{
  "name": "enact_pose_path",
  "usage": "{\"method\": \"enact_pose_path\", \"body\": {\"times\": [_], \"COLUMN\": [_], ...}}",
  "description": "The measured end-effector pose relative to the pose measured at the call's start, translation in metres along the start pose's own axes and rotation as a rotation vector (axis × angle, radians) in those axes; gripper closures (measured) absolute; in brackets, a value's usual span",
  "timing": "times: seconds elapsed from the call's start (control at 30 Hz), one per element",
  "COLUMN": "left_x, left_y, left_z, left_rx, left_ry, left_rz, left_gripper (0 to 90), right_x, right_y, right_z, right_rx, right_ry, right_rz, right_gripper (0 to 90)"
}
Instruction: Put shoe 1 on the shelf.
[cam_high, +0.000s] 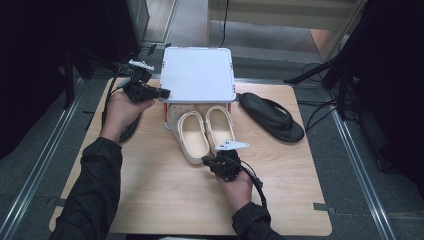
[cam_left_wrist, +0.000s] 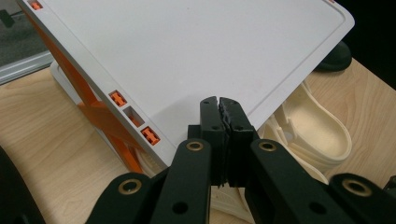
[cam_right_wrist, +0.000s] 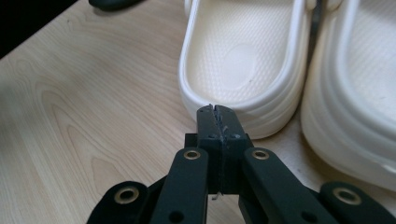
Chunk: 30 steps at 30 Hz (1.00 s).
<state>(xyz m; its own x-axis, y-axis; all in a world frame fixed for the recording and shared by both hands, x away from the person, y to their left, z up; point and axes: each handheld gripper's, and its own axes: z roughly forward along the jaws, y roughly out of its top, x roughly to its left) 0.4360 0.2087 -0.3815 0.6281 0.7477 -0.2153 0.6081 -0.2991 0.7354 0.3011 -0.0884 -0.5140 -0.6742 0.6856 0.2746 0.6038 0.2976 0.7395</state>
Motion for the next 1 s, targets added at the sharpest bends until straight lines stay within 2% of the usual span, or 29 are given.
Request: {"method": "enact_pose_path", "body": {"times": [0.23,0.33,0.57,0.83,1.0], "left_x": [-0.002,-0.001,-0.001,-0.002,-0.001], "left_y": [0.000,0.000,-0.001,-0.001,-0.001], "left_z": [0.000,0.000,0.000,0.000,0.000], "left_rx": [0.000,0.000,-0.004,-0.010,-0.011], "left_ry": [0.006,0.007,0.005,0.010,0.006], "left_rz": [0.005,0.005,0.002,0.004,0.003], "left_gripper": [89.5,89.5,89.5,89.8,89.8], "right_x": [-0.001,-0.002,0.002,0.006,0.007], "right_y": [-0.007,-0.006,-0.002,0.009,0.019], "right_z": [0.012,0.015,0.019,0.020,0.023], "right_rx": [0.028,0.020,0.017,0.012,-0.003], "right_ry": [0.004,0.018,-0.001,-0.016,-0.015], "right_rz": [0.001,0.014,0.000,-0.021,-0.017], "right_gripper": [90.0,90.0,90.0,90.0,90.0]}}
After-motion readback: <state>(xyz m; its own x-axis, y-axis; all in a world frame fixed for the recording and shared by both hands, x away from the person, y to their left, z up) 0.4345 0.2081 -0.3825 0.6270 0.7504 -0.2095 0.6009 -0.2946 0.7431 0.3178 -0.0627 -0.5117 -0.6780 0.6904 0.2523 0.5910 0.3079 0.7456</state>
